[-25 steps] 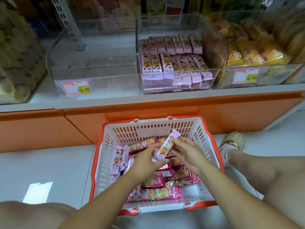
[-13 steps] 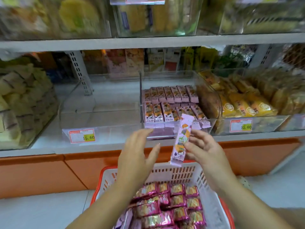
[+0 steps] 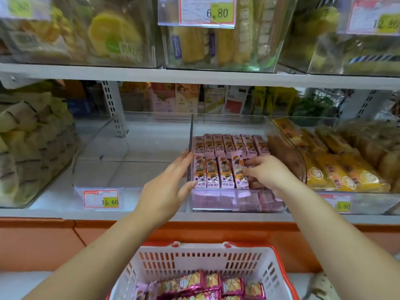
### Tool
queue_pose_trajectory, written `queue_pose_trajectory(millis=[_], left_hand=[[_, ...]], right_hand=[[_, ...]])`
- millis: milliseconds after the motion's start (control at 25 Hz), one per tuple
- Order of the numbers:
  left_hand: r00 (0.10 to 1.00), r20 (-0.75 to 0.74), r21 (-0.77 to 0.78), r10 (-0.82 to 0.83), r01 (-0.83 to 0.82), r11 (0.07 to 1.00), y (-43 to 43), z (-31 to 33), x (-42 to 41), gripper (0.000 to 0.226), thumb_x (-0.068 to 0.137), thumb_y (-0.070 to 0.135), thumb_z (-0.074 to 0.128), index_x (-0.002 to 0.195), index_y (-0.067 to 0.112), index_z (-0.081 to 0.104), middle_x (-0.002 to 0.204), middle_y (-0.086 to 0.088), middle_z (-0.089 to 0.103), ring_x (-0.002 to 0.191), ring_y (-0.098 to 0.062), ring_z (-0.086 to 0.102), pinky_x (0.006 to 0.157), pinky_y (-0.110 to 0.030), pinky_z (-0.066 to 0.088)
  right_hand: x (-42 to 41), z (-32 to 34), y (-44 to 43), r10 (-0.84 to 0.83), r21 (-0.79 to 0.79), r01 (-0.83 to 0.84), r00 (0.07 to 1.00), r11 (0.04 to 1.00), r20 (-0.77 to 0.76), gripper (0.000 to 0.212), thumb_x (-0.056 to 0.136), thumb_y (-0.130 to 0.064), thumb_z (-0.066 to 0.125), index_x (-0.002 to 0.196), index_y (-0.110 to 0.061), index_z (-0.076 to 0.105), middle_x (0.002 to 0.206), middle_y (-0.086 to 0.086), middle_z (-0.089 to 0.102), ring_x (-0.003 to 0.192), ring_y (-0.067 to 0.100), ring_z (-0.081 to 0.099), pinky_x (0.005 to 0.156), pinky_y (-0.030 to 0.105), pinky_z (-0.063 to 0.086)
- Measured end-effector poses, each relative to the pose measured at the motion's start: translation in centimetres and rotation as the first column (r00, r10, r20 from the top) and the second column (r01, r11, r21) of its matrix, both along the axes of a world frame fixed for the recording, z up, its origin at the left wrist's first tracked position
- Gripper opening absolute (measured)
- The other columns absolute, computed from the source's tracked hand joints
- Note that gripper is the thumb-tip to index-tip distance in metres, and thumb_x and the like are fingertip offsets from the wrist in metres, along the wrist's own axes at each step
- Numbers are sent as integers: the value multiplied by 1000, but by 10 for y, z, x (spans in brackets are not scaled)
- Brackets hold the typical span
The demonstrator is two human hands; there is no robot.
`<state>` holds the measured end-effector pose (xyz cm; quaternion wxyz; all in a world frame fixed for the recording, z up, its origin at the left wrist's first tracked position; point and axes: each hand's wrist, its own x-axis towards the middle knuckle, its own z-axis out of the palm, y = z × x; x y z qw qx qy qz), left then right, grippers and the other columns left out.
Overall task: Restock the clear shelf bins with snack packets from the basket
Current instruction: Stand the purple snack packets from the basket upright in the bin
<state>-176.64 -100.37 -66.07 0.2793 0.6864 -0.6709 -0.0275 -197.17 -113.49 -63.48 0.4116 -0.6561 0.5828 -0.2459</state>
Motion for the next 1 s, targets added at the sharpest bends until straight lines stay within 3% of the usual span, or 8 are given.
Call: queue_pose_trajectory(millis=[160, 360, 520, 600, 680, 800, 880, 1000], left_hand=[[999, 21, 2, 26, -26, 1000, -1, -1, 1, 64, 96, 48, 43, 148, 48, 5, 156, 23, 13, 135, -6, 38, 96, -33, 49], [999, -23, -21, -39, 38, 999, 4, -6, 2, 65, 97, 38, 48, 150, 39, 11, 154, 22, 11, 142, 1, 17, 115, -26, 26], [995, 99, -313, 14, 18, 950, 44, -22, 7, 48, 92, 15, 58, 139, 17, 46, 143, 1, 44, 132, -13, 37, 112, -14, 17], [994, 108, -241, -14, 40, 970, 72, -47, 6, 42, 90, 13, 59, 132, 17, 53, 134, 2, 50, 121, -11, 44, 101, -14, 30], [997, 48, 40, -58, 56, 998, 101, -88, 2, 42, 92, 19, 57, 133, 24, 50, 137, 8, 46, 120, -8, 44, 90, -17, 38], [996, -63, 528, -65, 88, 845, 146, -168, 3, 41, 97, 23, 49, 138, 27, 45, 141, 7, 41, 125, -14, 45, 96, -27, 41], [995, -86, 730, -49, 97, 677, 168, -211, 5, 37, 98, 23, 46, 135, 23, 47, 134, -3, 47, 118, -21, 50, 92, -29, 40], [991, -119, 839, 53, 72, 539, 189, -250, 6, 33, 89, 18, 57, 122, 19, 53, 120, -8, 54, 109, -26, 54, 82, -28, 39]], right_hand=[[8, -8, -8, -1, -22, -2, 994, 1000, -105, 32, 86, -12, 70, 117, -6, 68, 103, 15, 70, 92, 29, 68, 85, 45, 57], [12, -11, 3, -25, -188, -14, 979, 982, -202, 37, 91, -24, 63, 127, -15, 61, 116, 8, 67, 93, 20, 65, 87, 37, 55], [11, 6, 63, -29, -683, 172, 976, 710, 215, 32, 96, -18, 53, 128, -19, 53, 103, -4, 54, 86, 4, 52, 76, 14, 43], [15, -12, 97, 150, -766, 49, 971, 641, 187, 26, 96, -11, 52, 121, -15, 55, 93, -3, 51, 80, 6, 50, 71, 12, 41], [22, -57, 123, 300, -631, -295, 948, 718, -102, 26, 95, -14, 52, 121, -19, 55, 94, -7, 51, 81, 6, 49, 72, 16, 40], [23, -158, 157, 611, 47, -700, 587, 713, -532, 33, 98, -24, 48, 131, -22, 52, 126, -2, 53, 107, 13, 53, 91, 30, 45], [21, -216, 181, 765, 337, -724, 402, 602, -503, 37, 97, -20, 49, 134, -20, 51, 136, 6, 50, 119, 23, 51, 97, 32, 41], [36, -268, 215, 822, 419, -709, 451, 567, -349, 37, 94, -17, 51, 130, -21, 55, 132, 10, 51, 113, 27, 54, 91, 32, 44]])
